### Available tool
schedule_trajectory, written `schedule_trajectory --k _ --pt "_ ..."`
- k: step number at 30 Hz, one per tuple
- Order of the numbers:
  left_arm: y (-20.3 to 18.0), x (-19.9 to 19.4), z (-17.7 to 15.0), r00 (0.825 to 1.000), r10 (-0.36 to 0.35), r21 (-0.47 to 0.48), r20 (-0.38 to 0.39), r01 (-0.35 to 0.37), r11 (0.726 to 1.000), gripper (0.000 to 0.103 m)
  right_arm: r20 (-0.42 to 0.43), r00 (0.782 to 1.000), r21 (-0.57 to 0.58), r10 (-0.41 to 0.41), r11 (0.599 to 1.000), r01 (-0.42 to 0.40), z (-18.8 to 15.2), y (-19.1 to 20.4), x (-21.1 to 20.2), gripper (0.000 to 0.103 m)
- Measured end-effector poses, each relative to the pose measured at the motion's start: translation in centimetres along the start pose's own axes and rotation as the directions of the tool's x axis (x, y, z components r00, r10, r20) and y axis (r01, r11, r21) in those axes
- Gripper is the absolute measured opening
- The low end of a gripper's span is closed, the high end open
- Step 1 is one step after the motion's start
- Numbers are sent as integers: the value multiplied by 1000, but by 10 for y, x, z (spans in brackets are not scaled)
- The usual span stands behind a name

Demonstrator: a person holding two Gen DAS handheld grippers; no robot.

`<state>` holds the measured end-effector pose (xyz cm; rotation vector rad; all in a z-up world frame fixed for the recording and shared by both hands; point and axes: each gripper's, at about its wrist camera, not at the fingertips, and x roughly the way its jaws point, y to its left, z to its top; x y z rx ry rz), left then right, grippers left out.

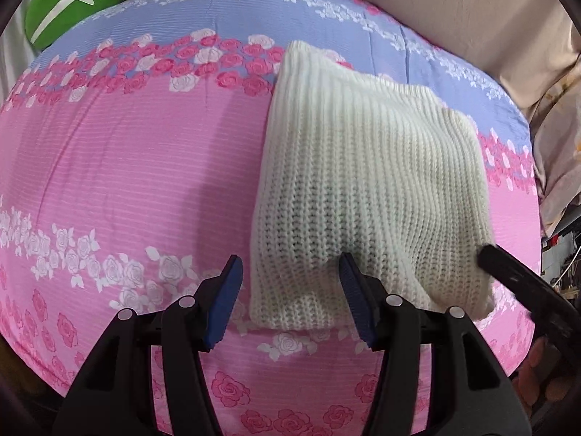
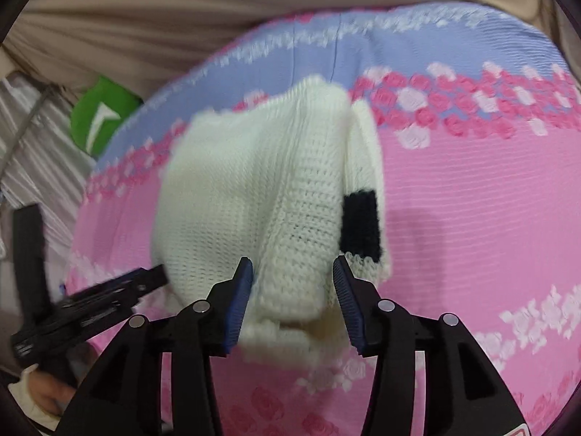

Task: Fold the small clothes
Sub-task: 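Open both tools and release the folded sweater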

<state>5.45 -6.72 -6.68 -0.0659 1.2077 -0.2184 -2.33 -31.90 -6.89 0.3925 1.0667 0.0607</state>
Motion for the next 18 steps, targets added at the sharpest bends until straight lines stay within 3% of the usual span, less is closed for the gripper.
schedule_trajectory --k 1,3,4,6,8,10,12,15,18 --pt "-1 3 -1 1000 6 2 -5 -6 1000 53 -7 1000 8 -3 1000 3 2 -3 4 18" --pt "-1 5 -1 1000 11 -2 -13 -11 1000 53 85 994 39 70 996 -74 5 -9 -22 15" --pt "1 4 -2 1000 15 -3 -11 -15 1000 53 160 984 24 79 996 -84 8 -9 -45 14" --pt "3 5 -3 1000 20 1 -6 -20 1000 55 226 971 0 72 997 -74 10 -11 -68 14" --pt "2 10 -5 999 30 10 -19 -30 999 55 174 984 21 27 999 -31 10 -27 -49 14" --pt "0 18 -5 999 42 18 -34 -42 999 55 15 998 34 -65 997 64 -1 -50 5 14" --pt "-1 23 -5 998 47 27 -44 -46 999 55 32 998 49 -45 998 44 -1 -56 10 15" --pt "-2 24 -5 998 57 40 -39 -56 998 55 48 997 55 -57 997 55 12 -45 -14 18" --pt "-1 13 -3 999 32 21 -36 -32 999 54 123 989 21 -78 997 76 22 -30 -44 25"
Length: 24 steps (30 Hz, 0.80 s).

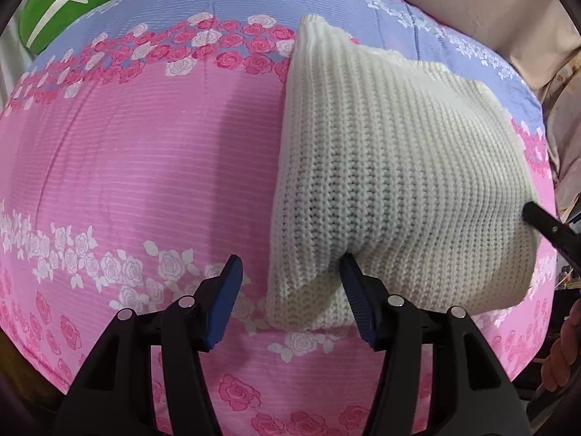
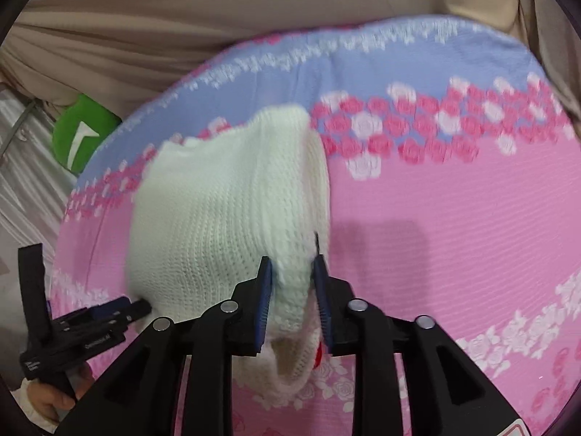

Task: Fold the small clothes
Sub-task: 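Open both tools and release the folded sweater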

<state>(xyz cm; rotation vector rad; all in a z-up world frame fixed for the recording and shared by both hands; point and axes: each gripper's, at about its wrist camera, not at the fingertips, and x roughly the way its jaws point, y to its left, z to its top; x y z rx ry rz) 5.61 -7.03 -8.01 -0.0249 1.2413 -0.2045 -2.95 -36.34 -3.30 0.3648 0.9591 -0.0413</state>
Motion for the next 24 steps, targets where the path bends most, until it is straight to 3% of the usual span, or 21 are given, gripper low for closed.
schedule_trajectory --k 5,10,12,13,19,21,24 --pt "-5 -29 11 996 -18 14 88 17 1000 54 42 999 -20 13 1000 -12 34 10 3 35" --pt "-16 -32 31 992 5 45 127 -10 999 54 -32 999 -36 -39 999 38 46 18 52 36" --pt "-22 -29 37 991 16 55 136 -23 998 54 -62 997 -49 -41 998 37 48 20 66 28" --pt "-21 -27 39 990 20 60 137 -29 998 54 -62 998 -54 -20 998 16 50 22 67 14" --pt "-24 -19 48 991 30 60 131 -39 997 54 158 985 -87 67 995 -54 62 36 11 12" --pt "-25 -17 49 991 35 63 129 -43 997 54 108 994 -69 30 997 -22 61 29 29 13" --pt "-26 -11 51 992 48 71 119 -57 996 54 -47 996 -43 -79 996 77 50 11 84 14"
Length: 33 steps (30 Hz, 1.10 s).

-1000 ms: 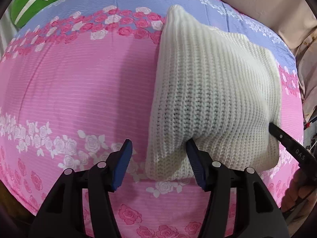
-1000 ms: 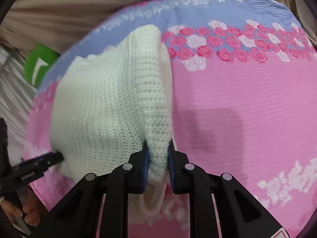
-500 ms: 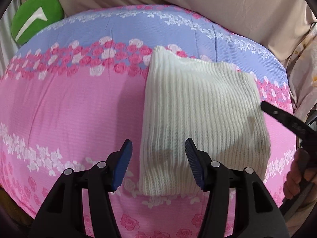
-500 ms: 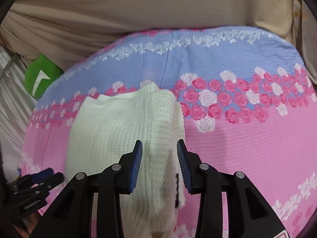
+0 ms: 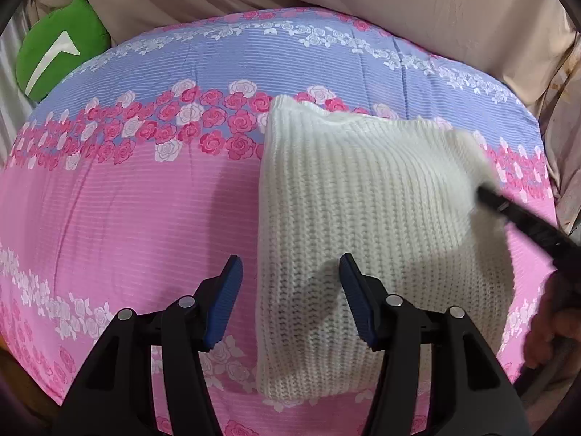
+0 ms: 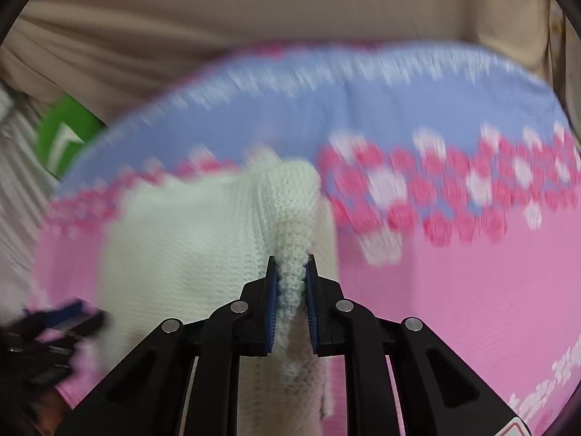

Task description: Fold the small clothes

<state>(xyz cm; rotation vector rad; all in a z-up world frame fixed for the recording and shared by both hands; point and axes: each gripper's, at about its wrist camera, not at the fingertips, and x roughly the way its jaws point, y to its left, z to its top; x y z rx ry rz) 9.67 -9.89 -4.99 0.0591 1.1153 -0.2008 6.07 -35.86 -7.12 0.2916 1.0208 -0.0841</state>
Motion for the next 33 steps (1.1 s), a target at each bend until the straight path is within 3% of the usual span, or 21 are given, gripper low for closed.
schedule_trajectory --k 3,8,11,14,16,17,19,22,24,26,29,33 --pt "-1 5 -1 1000 14 12 -9 -14 1000 55 13 1000 42 24 999 -25 -1 -5 -8 15" --pt "4 4 -2 1000 1 -1 -16 -1 1000 55 107 992 20 60 998 -63 -17 -1 -71 21" --pt "9 -7 -7 999 -44 -14 -24 44 999 54 50 995 19 84 996 -85 -53 0 -84 32" --pt "12 -12 -20 996 -71 -20 -46 70 997 54 -24 995 6 98 995 -98 -86 6 -77 35" --pt "10 -5 -30 995 -66 -13 -71 65 998 54 -60 995 5 78 997 -78 -99 8 -59 29" --pt "9 0 -34 995 -60 -12 -84 60 998 55 -69 995 15 74 997 -73 -102 5 -52 8" --pt "9 5 -39 994 -57 -19 -95 55 998 55 -26 995 56 99 994 -98 -98 1 -58 9" --pt "7 7 -43 996 -27 4 -80 27 1000 58 96 989 -4 110 994 -110 -89 8 -90 9" --pt "9 15 -45 996 -11 -1 -87 11 1000 64 32 994 4 103 995 -103 -92 3 -73 9" --pt "11 24 -47 995 -9 -17 -97 7 1000 69 -105 992 18 74 997 -73 -107 -9 -32 9" --pt "11 16 -43 995 -23 -26 -101 20 999 67 -98 993 47 67 997 -63 -103 -9 -47 10" --pt "13 -16 -28 997 -72 -53 -22 71 996 65 28 998 51 52 997 -53 -80 -2 -93 18"
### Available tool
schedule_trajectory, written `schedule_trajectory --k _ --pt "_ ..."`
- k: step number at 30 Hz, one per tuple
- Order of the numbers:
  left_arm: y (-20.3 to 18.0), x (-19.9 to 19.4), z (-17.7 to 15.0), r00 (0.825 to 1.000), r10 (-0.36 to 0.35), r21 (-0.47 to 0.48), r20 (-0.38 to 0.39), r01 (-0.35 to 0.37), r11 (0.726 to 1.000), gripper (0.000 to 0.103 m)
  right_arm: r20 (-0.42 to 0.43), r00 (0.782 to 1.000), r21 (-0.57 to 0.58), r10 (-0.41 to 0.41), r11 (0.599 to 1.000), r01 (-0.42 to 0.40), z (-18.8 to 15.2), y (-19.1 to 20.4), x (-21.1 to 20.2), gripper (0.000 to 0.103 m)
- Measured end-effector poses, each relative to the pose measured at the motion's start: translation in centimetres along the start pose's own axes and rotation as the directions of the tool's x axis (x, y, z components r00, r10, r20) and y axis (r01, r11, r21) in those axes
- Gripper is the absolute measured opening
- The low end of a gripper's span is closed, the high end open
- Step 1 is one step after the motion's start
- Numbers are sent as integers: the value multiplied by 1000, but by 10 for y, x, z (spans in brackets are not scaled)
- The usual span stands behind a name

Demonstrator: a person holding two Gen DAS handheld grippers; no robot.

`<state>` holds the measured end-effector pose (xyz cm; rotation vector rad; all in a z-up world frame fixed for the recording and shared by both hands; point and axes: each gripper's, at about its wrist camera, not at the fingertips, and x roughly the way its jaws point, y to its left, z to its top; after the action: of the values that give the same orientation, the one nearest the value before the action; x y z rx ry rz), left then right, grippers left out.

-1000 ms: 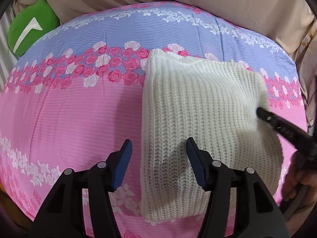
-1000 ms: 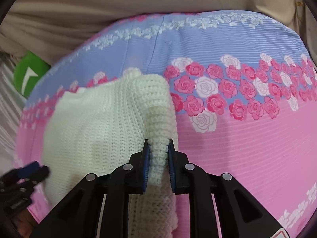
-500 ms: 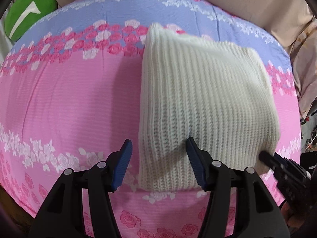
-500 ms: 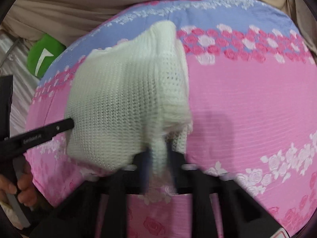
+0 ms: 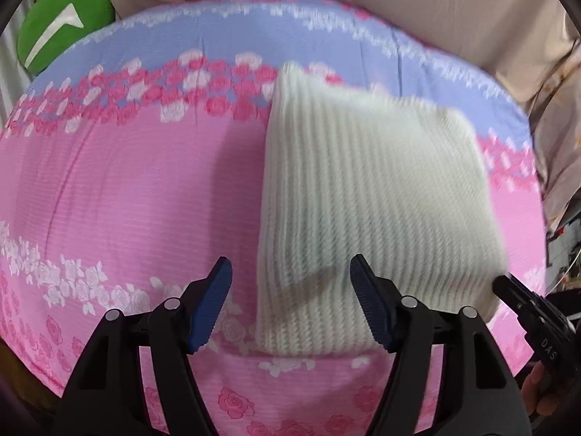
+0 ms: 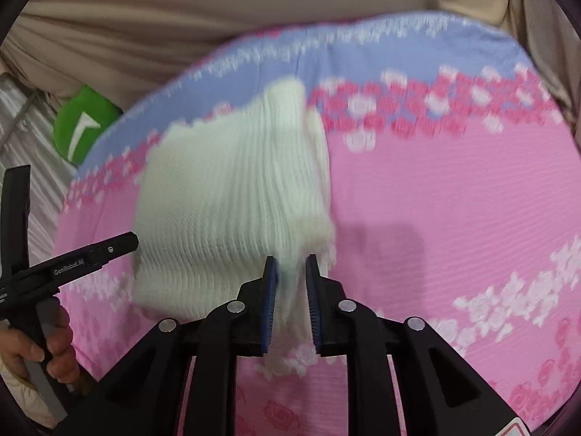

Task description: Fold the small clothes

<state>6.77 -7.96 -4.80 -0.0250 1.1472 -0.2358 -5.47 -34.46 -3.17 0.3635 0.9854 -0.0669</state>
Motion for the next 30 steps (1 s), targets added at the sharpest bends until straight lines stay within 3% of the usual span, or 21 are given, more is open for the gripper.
schedule_trajectory --k 2,4,6,7,11,13,15,17,18,20,25,30 --pt "-3 -1 14 1000 -19 -7 21 20 1000 65 21 1000 -5 -19 1000 19 16 0 2 25" --pt "-5 11 28 1000 -14 -7 21 14 1000 65 24 1000 -2 -20 1000 20 32 -2 19 25" --pt "-10 31 35 1000 -1 7 1 1 1000 65 -26 1000 6 -13 1000 13 40 -7 50 24" --pt "-11 45 37 1000 17 12 -14 -17 1000 66 -53 998 2 -20 1000 20 42 -11 64 19" --pt "-8 71 39 999 26 12 -19 -26 1000 77 -73 997 27 -17 999 19 46 -23 82 20" --pt "-2 64 40 999 -4 -28 -36 3 1000 76 -78 997 21 -22 999 24 48 -19 70 21" --pt "3 46 41 999 -50 -57 -16 49 997 74 -59 998 13 -22 1000 23 45 -14 56 32" --pt "7 31 38 995 -101 -78 3 101 992 79 -52 999 27 13 1000 -11 39 -15 46 49" --pt "9 27 36 993 -115 -89 5 115 989 82 -61 998 41 28 999 -25 35 -16 45 50" --pt "11 22 31 994 -113 -90 -7 112 990 82 -83 996 55 20 998 -15 27 -19 48 50" --pt "-3 13 26 1000 -13 7 13 13 1000 82 -80 997 63 10 998 -5 22 -17 46 50" --pt "-10 18 22 1000 -12 23 -7 12 1000 82 -112 994 74 10 997 -2 29 -19 65 58"
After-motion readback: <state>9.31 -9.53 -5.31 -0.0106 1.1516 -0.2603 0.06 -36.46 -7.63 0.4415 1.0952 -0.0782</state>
